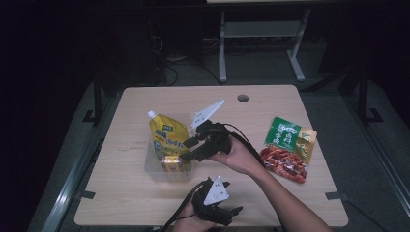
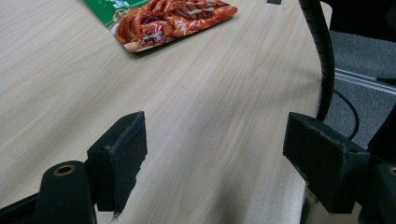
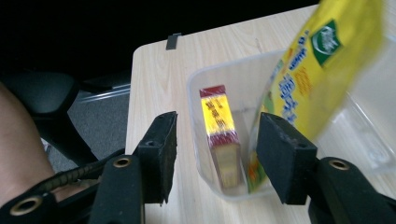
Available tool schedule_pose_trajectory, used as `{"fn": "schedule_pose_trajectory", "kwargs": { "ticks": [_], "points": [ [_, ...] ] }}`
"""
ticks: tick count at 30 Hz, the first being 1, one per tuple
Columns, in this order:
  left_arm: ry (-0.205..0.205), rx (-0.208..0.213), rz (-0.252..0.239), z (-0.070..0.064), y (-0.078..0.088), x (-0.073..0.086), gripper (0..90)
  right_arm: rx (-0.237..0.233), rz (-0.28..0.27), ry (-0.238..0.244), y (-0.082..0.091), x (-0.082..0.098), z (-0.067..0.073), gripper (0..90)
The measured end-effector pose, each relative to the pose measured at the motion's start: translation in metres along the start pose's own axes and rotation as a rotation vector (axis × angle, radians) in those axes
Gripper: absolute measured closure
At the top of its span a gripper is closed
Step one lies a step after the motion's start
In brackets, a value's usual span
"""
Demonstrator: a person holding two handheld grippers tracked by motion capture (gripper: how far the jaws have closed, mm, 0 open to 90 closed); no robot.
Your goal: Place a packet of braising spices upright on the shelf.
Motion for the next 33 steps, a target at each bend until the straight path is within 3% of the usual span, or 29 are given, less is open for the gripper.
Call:
{"fn": "schedule_pose_trajectory", "kwargs": {
  "ticks": [8, 14, 22, 33],
  "points": [
    [-0.031, -0.021, 0.007, 0.007, 0.003, -0.004, 23.6, 0.031, -0.011, -0.059, 0.026, 0.027, -0.007, 44.5],
    [-0.01, -0.015, -0.004, 0.011, 0.003, -0.009, 26.3, 0.072, -0.028, -0.114, 0.046, 0.054, -0.02, 42.7],
    [-0.008, 0.011, -0.006, 0.013, -0.005, -0.017, 33.4, 0.115, -0.047, -0.205, 0.071, 0.082, -0.033, 36.4],
    [-0.009, 0.029, -0.002, 0.024, -0.016, -0.037, 44.1, 0.196, -0.081, -0.29, 0.102, 0.123, -0.057, 30.1]
  ]
}}
Point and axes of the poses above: each handheld gripper's, and its own axes: y roughly backward along the jaws, x roughly out of its underside, z roughly to its left, the point moved 9 cm from there along -y, roughly forward along the jaws, and after that the axes turned 15 degrees about z, right-handed, at the moved point
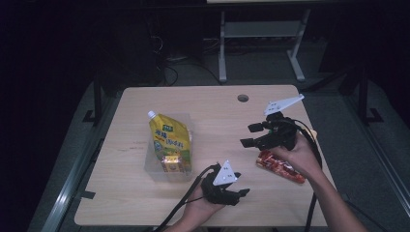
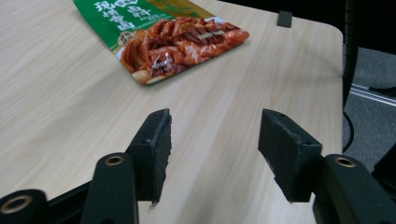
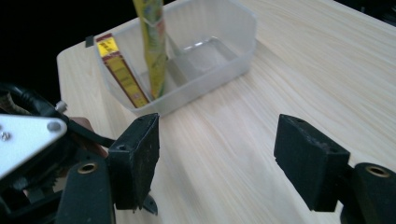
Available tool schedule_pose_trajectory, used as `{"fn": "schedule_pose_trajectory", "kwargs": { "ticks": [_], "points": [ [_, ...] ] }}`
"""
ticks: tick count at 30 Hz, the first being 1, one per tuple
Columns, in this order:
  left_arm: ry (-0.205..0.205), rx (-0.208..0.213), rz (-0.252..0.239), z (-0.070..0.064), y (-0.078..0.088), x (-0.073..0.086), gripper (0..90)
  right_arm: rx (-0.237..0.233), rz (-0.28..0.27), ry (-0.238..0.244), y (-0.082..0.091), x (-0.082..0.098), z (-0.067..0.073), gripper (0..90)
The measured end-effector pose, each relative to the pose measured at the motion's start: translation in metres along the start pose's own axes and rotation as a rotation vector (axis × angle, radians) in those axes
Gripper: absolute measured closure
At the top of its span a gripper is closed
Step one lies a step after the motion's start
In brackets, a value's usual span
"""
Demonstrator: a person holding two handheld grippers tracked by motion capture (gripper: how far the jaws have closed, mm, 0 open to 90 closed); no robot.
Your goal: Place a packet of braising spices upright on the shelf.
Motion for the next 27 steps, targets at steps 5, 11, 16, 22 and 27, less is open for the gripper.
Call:
{"fn": "schedule_pose_trajectory", "kwargs": {
  "ticks": [5, 11, 16, 22, 27],
  "points": [
    [-0.023, 0.006, 0.003, 0.004, -0.006, -0.009, 50.6, 0.033, 0.011, -0.054, 0.01, 0.014, -0.014, 29.6],
    [-0.02, 0.031, -0.002, 0.008, -0.019, -0.026, 58.3, 0.082, 0.026, -0.134, 0.018, 0.04, -0.037, 29.4],
    [-0.031, 0.037, 0.01, 0.011, -0.032, -0.037, 64.1, 0.115, 0.03, -0.207, 0.021, 0.06, -0.059, 29.8],
    [-0.016, 0.051, 0.02, 0.017, -0.049, -0.051, 70.8, 0.138, 0.045, -0.297, 0.024, 0.08, -0.083, 30.5],
    [-0.011, 0.047, 0.03, 0.021, -0.061, -0.06, 75.3, 0.166, 0.049, -0.354, 0.027, 0.093, -0.1, 31.6]
  ]
}}
Point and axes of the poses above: each handheld gripper's, and its own axes: y roughly backward along the jaws, x roughly out of its underside, z roughly to its left, the point moved 9 cm from there along -y, roughly forward along the jaws, and after that the axes turned 15 degrees about z, right-handed, at the moved point
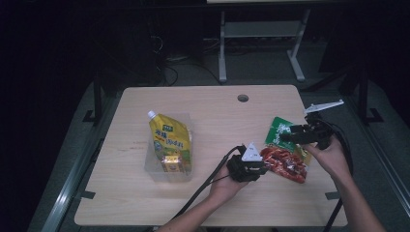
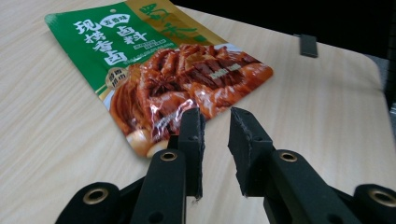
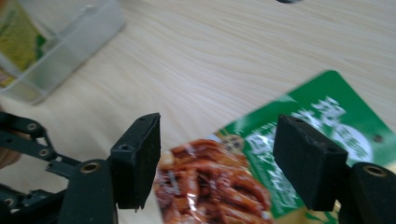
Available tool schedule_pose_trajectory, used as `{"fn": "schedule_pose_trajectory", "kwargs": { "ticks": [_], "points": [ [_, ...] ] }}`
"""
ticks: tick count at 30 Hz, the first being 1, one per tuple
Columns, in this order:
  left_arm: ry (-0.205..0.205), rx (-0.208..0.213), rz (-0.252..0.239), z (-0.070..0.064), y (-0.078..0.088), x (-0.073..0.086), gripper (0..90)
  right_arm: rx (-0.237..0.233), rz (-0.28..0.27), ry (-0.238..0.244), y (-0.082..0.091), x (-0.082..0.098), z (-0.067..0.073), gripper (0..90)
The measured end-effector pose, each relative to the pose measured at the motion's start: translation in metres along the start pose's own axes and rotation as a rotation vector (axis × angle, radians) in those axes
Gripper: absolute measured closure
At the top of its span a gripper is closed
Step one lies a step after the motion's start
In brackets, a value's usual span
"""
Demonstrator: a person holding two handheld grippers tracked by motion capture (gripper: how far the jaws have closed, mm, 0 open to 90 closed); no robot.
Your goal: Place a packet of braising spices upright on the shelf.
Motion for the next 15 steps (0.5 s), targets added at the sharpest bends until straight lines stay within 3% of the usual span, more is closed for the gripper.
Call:
{"fn": "schedule_pose_trajectory", "kwargs": {
  "ticks": [1, 6, 7, 9, 15],
  "points": [
    [0.011, -0.001, -0.001, 0.002, -0.005, -0.005, 76.2, 0.024, 0.001, -0.031, 0.0, 0.003, -0.012, 32.4],
    [-0.007, -0.022, 0.023, 0.01, -0.015, -0.011, 78.3, 0.057, 0.018, -0.081, -0.003, 0.009, -0.029, 33.1],
    [0.013, -0.023, 0.026, 0.012, -0.021, -0.013, 78.2, 0.074, 0.037, -0.113, -0.006, 0.013, -0.038, 33.7],
    [0.012, -0.031, 0.04, 0.014, -0.025, -0.013, 78.3, 0.078, 0.042, -0.122, -0.007, 0.014, -0.041, 34.3],
    [0.054, -0.043, 0.061, 0.022, -0.042, -0.015, 79.8, 0.126, 0.06, -0.18, -0.012, 0.027, -0.065, 37.7]
  ]
}}
Point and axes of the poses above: each handheld gripper's, and its own axes: y roughly backward along the jaws, x roughly out of its underside, z roughly to its left, the point moved 9 cm from there along -y, roughly forward along the jaws, and after that the axes turned 15 degrees about z, right-handed, at the moved point
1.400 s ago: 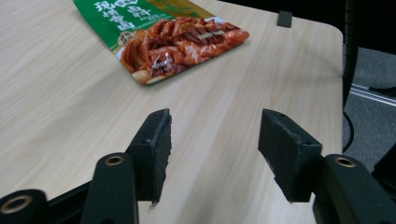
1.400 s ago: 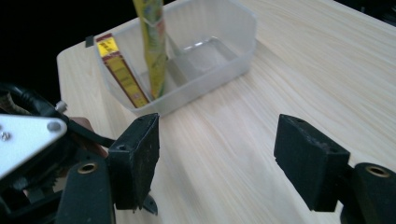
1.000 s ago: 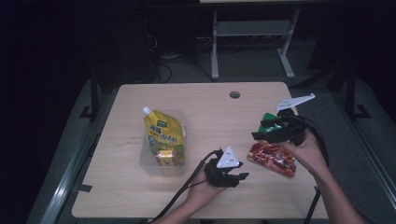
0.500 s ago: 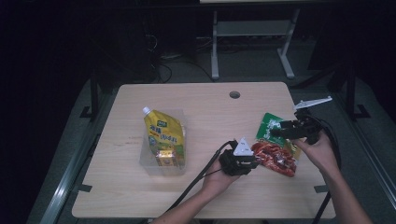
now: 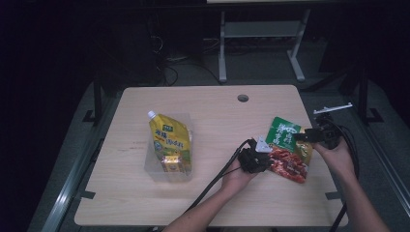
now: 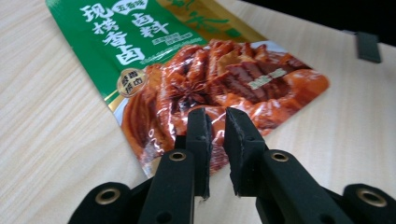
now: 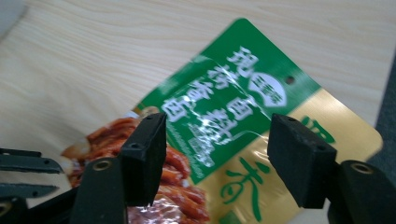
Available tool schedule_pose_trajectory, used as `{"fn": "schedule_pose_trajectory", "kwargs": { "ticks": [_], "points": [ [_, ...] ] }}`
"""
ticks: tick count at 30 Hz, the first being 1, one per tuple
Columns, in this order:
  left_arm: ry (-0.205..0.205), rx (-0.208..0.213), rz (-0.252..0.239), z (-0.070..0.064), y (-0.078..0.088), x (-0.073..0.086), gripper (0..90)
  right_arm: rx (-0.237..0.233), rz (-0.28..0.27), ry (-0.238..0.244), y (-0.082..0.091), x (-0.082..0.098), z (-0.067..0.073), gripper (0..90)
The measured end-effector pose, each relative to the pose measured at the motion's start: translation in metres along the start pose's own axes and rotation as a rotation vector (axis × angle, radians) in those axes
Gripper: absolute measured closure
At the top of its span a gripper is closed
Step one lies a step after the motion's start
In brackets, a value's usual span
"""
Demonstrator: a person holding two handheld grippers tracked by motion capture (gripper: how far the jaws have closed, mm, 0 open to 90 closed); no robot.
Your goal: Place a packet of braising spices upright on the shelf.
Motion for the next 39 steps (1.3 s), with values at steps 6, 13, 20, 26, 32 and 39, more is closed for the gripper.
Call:
{"fn": "schedule_pose_trajectory", "kwargs": {
  "ticks": [6, 13, 20, 26, 32, 39],
  "points": [
    [0.017, -0.022, 0.051, 0.004, -0.013, 0.002, 80.6, 0.017, 0.035, -0.085, -0.008, 0.009, -0.016, 40.4],
    [0.021, -0.035, 0.079, 0.003, -0.021, 0.004, 81.2, 0.02, 0.043, -0.128, -0.012, 0.013, -0.026, 40.5],
    [0.013, -0.049, 0.096, 0.003, -0.022, 0.005, 83.2, 0.021, 0.06, -0.182, -0.017, 0.019, -0.035, 39.8],
    [0.006, -0.048, 0.105, 0.004, -0.023, 0.005, 83.3, 0.021, 0.072, -0.222, -0.023, 0.024, -0.045, 39.0],
    [0.001, -0.051, 0.109, 0.004, -0.023, 0.005, 83.3, 0.006, 0.095, -0.28, -0.028, 0.03, -0.051, 38.8],
    [0.0, -0.049, 0.112, 0.003, -0.023, 0.005, 83.3, -0.006, 0.105, -0.309, -0.031, 0.034, -0.057, 39.6]
  ]
}}
Point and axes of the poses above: each handheld gripper's, and its own axes: y roughly backward along the jaws, x roughly out of its underside, z roughly to its left, the point moved 9 cm from there along -y, roughly forward along the jaws, and after that the axes turned 15 degrees about z, right-handed, at the moved point
